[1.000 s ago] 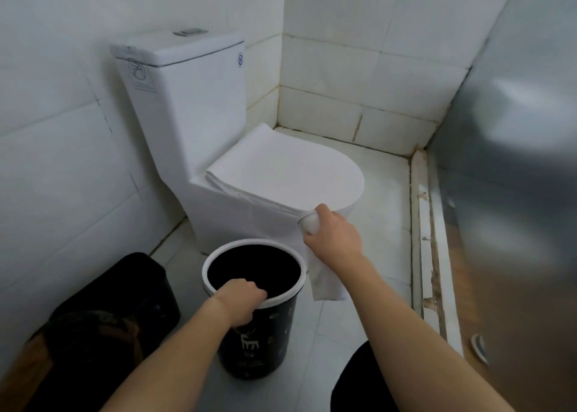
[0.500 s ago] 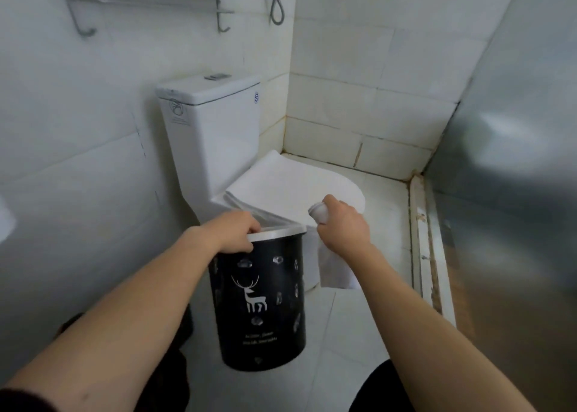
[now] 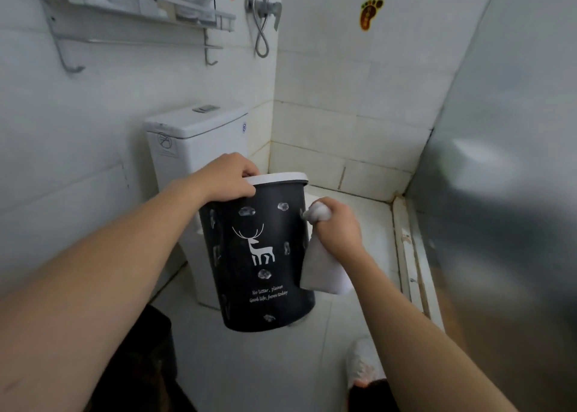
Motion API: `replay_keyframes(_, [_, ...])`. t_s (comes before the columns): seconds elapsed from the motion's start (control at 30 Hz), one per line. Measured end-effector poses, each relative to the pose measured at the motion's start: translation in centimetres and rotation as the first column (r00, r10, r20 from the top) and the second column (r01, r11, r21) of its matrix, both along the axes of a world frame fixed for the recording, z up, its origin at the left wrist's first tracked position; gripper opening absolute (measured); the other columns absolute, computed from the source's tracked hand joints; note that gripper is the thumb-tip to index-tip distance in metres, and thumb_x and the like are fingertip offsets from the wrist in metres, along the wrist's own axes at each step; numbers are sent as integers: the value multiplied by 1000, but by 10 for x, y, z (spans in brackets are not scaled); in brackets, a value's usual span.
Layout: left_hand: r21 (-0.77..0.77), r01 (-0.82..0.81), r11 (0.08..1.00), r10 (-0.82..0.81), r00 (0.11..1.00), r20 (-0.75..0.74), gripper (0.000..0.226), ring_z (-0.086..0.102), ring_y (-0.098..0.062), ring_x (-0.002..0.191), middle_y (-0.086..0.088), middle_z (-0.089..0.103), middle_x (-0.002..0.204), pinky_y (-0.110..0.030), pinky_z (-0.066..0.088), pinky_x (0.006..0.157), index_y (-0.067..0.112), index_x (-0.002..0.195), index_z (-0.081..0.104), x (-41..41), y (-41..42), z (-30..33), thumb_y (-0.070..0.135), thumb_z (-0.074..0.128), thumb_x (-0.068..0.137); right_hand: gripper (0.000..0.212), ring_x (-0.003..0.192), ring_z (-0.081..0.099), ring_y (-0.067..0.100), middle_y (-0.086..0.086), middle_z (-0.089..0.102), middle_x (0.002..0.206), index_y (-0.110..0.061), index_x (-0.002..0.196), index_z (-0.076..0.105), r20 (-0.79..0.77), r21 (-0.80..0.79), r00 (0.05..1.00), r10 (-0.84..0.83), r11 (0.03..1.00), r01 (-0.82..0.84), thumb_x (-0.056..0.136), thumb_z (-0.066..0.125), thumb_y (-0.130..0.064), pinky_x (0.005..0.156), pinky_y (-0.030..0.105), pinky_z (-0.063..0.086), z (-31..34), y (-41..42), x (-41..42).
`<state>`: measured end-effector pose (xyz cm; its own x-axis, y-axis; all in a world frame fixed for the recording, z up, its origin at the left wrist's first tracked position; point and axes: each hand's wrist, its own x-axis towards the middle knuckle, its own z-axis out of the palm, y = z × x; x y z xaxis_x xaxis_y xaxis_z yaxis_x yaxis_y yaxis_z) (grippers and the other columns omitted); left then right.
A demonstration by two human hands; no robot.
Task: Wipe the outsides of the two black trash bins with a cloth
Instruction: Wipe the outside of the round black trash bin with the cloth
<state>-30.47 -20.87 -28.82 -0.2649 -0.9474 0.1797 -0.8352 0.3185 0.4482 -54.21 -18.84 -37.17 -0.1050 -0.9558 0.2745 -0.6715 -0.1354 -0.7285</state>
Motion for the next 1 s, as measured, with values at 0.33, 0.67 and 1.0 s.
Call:
replay_keyframes(0.33, [-21,-55,998,52,990,-128,31,65,-13,87,7,73,88,-31,53,82,25,95,75,-12,-46,13,6,62,75,24,88,57,21,-7,63,94,-32,101,54,-98,-36,995,1,999,-4,81,66,-36,68,33,41,36,-64,-5])
replay_keyframes(0.67, [-58,-145,988,138,983,-118,32,63,-14,88,6,71,92,-28,51,78,21,101,75,-39,-77,49,5,61,77,13,82,55,24,0,58,85,-17,87,53,-28,-99,995,99,990,-101,79,63,-14,65,32,41,68,-123,-30])
replay_keyframes(1.0, [-85,-192,978,177,971,-160,33,57,0,74,16,66,82,-16,40,63,28,95,72,-56,-97,61,2,59,79,19,82,57,21,-8,59,82,-30,90,50,-87,-154,988,129,978,-141,83,63,-18,58,28,36,94,-148,-53])
